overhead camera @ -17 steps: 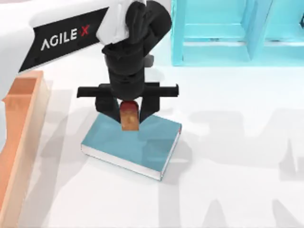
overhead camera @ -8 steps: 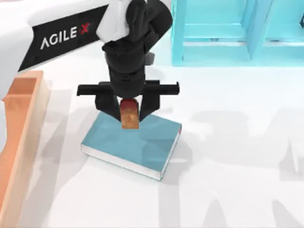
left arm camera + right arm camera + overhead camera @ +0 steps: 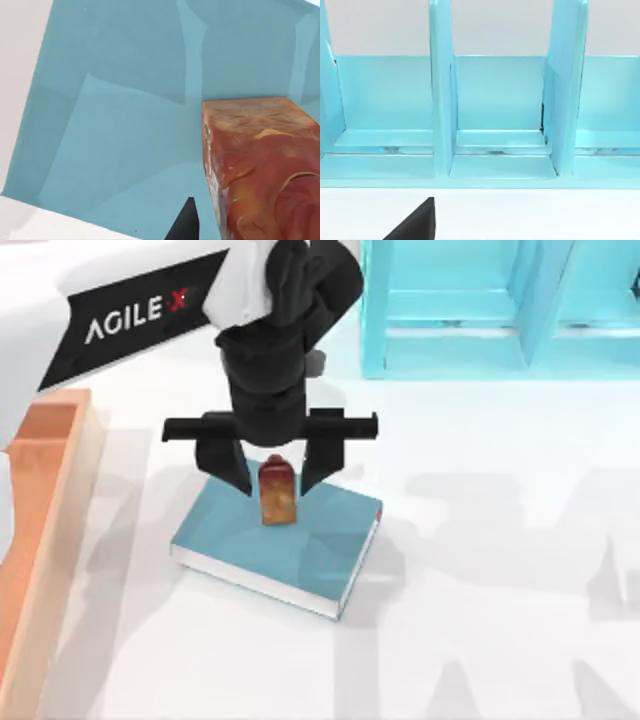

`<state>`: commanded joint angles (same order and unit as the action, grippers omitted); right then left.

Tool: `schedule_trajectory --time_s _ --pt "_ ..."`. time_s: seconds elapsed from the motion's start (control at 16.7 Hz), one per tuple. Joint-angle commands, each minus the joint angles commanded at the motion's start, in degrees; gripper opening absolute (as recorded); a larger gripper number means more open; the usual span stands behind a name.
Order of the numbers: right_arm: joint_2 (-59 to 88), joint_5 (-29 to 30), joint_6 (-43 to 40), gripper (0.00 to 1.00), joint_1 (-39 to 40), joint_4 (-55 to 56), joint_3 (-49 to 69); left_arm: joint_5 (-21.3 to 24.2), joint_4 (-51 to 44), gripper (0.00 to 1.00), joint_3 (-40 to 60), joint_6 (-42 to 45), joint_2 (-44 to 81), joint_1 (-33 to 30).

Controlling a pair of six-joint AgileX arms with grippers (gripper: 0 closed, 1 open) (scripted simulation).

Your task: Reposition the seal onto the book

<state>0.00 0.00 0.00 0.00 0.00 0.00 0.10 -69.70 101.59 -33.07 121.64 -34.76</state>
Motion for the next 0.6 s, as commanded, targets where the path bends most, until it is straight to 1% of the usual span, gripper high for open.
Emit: schedule_trajectory --time_s 0.18,0.24,0.6 --pt "0.00 0.00 0.00 1.00 0.00 0.00 0.00 0.00 0.00 0.98 0.00 0.00 0.00 0.00" --pt "0.00 0.00 0.00 1.00 0.00 0.00 0.00 0.00 0.00 1.00 0.00 0.00 0.00 0.00" --pt "0.00 0.00 0.00 1.00 0.00 0.00 0.00 0.00 0.00 1.00 0.00 0.00 0.00 0.00"
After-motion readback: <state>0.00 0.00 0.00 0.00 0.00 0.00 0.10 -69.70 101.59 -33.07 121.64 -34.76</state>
